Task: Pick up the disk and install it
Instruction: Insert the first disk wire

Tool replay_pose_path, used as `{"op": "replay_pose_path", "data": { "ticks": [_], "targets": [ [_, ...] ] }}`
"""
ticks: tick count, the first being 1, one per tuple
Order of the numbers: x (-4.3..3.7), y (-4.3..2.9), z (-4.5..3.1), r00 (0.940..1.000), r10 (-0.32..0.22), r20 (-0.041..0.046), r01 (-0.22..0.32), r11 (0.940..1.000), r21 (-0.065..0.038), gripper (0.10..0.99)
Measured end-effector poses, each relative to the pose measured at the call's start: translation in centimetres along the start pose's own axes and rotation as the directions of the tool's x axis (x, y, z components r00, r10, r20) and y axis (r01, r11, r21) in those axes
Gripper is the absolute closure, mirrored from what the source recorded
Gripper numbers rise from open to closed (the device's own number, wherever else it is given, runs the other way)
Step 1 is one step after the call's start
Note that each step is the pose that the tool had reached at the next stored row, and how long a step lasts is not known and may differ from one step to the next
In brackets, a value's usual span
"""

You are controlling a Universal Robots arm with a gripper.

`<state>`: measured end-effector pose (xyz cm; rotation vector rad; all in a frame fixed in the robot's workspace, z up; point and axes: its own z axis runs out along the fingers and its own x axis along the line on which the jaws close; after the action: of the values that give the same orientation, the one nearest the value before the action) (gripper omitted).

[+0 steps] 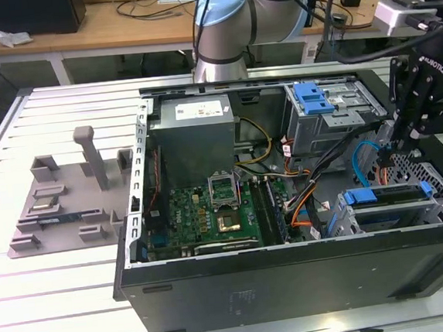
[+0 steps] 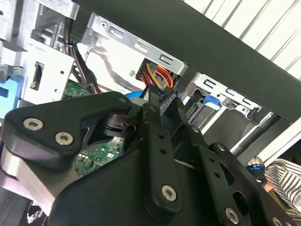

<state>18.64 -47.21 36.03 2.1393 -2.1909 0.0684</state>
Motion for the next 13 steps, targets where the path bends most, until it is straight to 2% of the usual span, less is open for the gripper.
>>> {"op": "replay_pose_path", "data": {
  "ticks": [2, 3, 8, 9, 11, 13],
  "targets": [
    [-0.04, -0.01, 0.36, 1.0, 0.0, -0.0057, 0.0, 1.0, 0.0, 0.784],
    [-0.04, -0.01, 0.38, 0.9999, 0.0, -0.0115, 0.0, 1.0, 0.0, 0.784],
    [-0.04, -0.01, 0.39, 0.9999, 0.0, -0.0121, 0.0, 1.0, 0.0, 0.784],
    [-0.03, -0.01, 0.38, 0.9999, 0.0, -0.0122, 0.0, 1.0, 0.0, 0.8],
    [-0.03, -0.01, 0.38, 0.9999, 0.0, -0.0124, 0.0, 1.0, 0.0, 0.918],
    [-0.03, -0.01, 0.39, 0.9999, 0.0, -0.0124, 0.0, 1.0, 0.0, 0.918]
  ]
}}
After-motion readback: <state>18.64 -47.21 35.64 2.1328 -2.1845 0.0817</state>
